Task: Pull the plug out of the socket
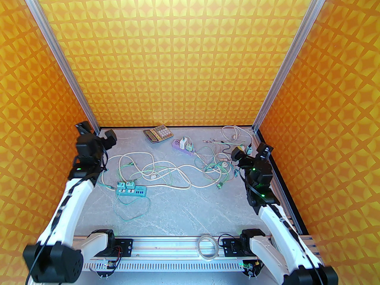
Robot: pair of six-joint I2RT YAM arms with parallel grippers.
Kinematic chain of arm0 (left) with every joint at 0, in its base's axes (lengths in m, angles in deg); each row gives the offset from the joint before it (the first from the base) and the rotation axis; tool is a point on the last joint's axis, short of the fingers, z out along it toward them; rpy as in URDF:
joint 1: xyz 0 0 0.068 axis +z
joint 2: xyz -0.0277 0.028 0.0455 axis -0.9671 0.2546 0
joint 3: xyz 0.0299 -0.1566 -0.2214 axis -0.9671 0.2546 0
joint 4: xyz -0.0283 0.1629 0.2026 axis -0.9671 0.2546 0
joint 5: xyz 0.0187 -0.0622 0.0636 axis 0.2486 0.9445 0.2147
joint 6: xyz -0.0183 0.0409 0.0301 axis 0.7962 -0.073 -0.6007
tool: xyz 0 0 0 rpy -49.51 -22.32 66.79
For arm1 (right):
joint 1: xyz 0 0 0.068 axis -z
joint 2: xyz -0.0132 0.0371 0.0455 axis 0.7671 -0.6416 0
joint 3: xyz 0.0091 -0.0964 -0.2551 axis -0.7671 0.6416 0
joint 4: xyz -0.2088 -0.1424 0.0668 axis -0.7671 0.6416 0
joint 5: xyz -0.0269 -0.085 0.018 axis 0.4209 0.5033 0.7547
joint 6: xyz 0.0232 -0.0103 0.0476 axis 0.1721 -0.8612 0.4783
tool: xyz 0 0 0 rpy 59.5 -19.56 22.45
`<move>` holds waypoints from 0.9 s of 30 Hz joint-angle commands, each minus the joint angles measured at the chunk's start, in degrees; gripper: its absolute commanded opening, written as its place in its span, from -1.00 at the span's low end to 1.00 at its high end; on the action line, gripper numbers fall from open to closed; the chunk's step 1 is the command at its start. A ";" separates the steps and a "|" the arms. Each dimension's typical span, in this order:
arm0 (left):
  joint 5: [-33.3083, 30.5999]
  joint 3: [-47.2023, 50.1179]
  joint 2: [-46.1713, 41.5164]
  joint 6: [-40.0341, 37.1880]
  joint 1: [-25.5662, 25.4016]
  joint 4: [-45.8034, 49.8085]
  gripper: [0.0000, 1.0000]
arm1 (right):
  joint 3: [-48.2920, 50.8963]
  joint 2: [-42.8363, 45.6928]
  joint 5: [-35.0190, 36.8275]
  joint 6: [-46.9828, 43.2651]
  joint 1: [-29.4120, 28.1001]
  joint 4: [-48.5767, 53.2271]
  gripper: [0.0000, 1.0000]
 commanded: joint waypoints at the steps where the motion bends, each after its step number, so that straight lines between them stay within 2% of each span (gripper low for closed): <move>1: 5.55 -0.18 -4.28 4.58 0.15 12.16 0.98 | -5.61 0.67 -5.21 4.60 -0.26 10.07 0.97; 5: 10.65 3.03 -9.76 6.44 -0.37 11.38 0.98 | -10.49 -1.35 -13.32 7.41 -0.26 15.44 0.97; 9: 11.88 6.33 -12.58 9.09 -1.65 13.79 0.98 | -13.23 -5.68 -23.06 9.80 -0.50 16.88 0.97; 11: 12.03 8.44 -13.72 9.82 -2.69 14.67 0.98 | -13.91 -7.50 -25.31 10.09 -1.53 17.01 0.97; 18: 12.32 14.73 -15.53 12.28 -7.15 18.68 0.98 | -14.75 -11.04 -24.50 4.23 -11.97 19.75 0.97; 27: 11.22 18.16 -12.63 14.32 -7.53 21.49 0.98 | -18.44 -19.69 -18.86 -4.17 -30.72 21.38 0.97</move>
